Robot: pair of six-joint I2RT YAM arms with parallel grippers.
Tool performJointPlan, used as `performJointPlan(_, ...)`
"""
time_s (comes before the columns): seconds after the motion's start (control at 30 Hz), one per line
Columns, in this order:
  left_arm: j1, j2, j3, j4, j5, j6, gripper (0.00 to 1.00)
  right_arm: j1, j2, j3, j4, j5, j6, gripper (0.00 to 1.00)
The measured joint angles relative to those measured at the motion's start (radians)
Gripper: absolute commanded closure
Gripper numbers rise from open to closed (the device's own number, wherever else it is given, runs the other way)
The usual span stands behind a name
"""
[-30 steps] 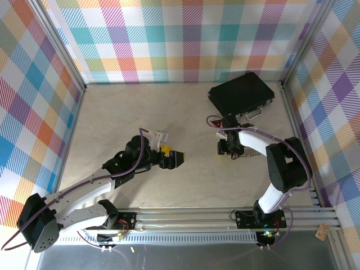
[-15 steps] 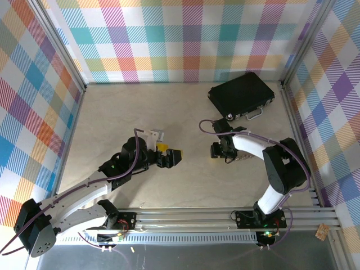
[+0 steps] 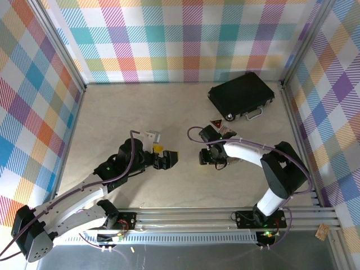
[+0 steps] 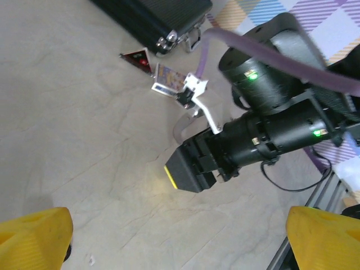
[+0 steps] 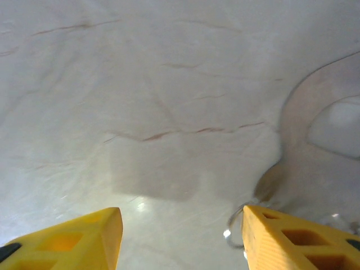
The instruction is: Put the keys on the keyring
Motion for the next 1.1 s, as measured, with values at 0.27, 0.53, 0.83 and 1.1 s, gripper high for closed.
performJointPlan(0.27,0.0,-0.008,0.063,-0.113,-0.005,0.022,0.14,-0.009,-0.195,0.01,-0.024,-0.014,0.019,0.26)
performJointPlan(0.53,-0.02,0.181,0.082,-0.095,0.033,-0.021,0.22,-0.191,-0.392,-0.026,-0.051,-0.049,-0.007,0.01)
performJointPlan(0.83,-0.16,0.545,0.163,0.069,0.06,-0.121,0.33,-0.371,-0.537,-0.138,-0.049,-0.11,-0.041,0.01)
performJointPlan(1.1,-0.172,0.792,0.305,0.187,0.102,-0.158,0.43,-0.555,-0.627,-0.243,-0.026,-0.216,-0.065,0.01)
